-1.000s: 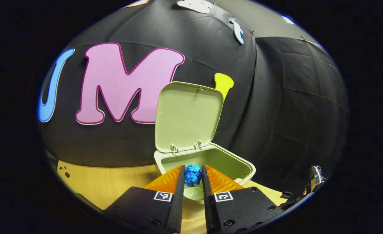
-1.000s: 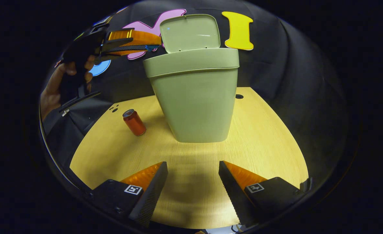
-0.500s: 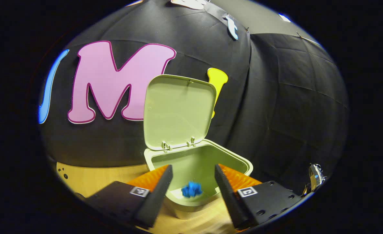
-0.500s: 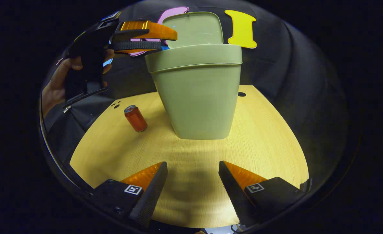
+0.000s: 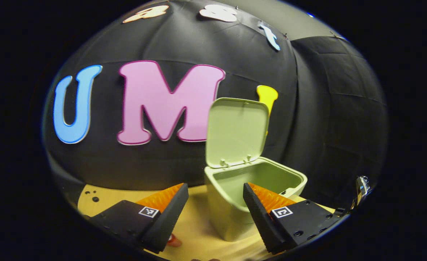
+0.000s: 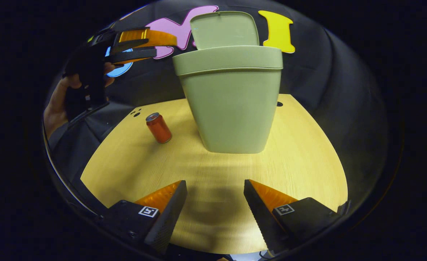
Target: Press the lid of the desktop garbage bin to open it, pick up the crumpled paper on the desktop and throw it into the bin, then pick up the pop can on the desktop and drop it into the bin, and finally close the garbage bin lid.
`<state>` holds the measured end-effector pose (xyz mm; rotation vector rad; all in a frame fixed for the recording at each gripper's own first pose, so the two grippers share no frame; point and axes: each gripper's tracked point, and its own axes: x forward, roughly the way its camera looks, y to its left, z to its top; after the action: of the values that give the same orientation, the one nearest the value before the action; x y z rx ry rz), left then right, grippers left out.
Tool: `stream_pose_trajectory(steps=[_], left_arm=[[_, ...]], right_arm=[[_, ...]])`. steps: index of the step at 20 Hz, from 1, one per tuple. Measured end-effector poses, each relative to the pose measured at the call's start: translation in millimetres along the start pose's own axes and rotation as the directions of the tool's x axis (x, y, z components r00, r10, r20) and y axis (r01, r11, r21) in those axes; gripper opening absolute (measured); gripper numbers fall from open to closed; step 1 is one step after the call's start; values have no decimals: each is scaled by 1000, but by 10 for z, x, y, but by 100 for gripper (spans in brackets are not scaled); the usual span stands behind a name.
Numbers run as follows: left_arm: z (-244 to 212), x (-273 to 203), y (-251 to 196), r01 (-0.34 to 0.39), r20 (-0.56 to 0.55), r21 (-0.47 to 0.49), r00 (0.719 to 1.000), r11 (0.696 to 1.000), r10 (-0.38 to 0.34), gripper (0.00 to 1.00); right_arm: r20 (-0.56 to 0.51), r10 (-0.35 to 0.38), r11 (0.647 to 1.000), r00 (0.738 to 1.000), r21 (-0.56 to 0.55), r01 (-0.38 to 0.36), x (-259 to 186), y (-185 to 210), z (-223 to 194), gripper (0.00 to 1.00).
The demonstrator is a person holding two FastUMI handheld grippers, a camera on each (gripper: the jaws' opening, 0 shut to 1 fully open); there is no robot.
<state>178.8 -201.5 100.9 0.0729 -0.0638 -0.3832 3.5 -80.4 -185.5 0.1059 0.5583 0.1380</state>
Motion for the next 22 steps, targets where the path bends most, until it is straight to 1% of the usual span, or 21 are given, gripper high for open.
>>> stream_pose_trajectory(steps=[3,5,7,9,12,15,18,22], left_arm=[[-234,-311,426,-96,-33,-5,995,995,96,97],[-408,-543,687,-145,-68,-4,987,989,145,97],[-541,-786,978,-213,-89,-22,974,977,210,97],[-656,-1062,1209,-277,-109,-63,957,959,269,98],[-879,-1429,1527,-370,-149,-84,923,925,356,97],[-1136,-1791,1762,-456,-199,-101,880,884,431,97],[-1374,-2099,1929,-517,-244,-139,844,844,477,98],[-1607,-2410,2038,-574,-292,-146,803,805,519,98]], right_arm=[[-15,60,997,998,-54,-61,67,243,-11,99],[-9,91,991,996,-98,-92,117,404,18,99],[-8,119,984,993,-132,-119,193,556,72,99],[-20,152,976,988,-152,-153,294,724,95,99],[-22,183,966,983,-183,-184,507,892,242,99],[-6,207,952,978,-230,-203,704,1070,443,99],[-4,223,941,975,-259,-216,906,1199,576,99],[-21,239,936,971,-261,-236,1174,1396,638,99]])
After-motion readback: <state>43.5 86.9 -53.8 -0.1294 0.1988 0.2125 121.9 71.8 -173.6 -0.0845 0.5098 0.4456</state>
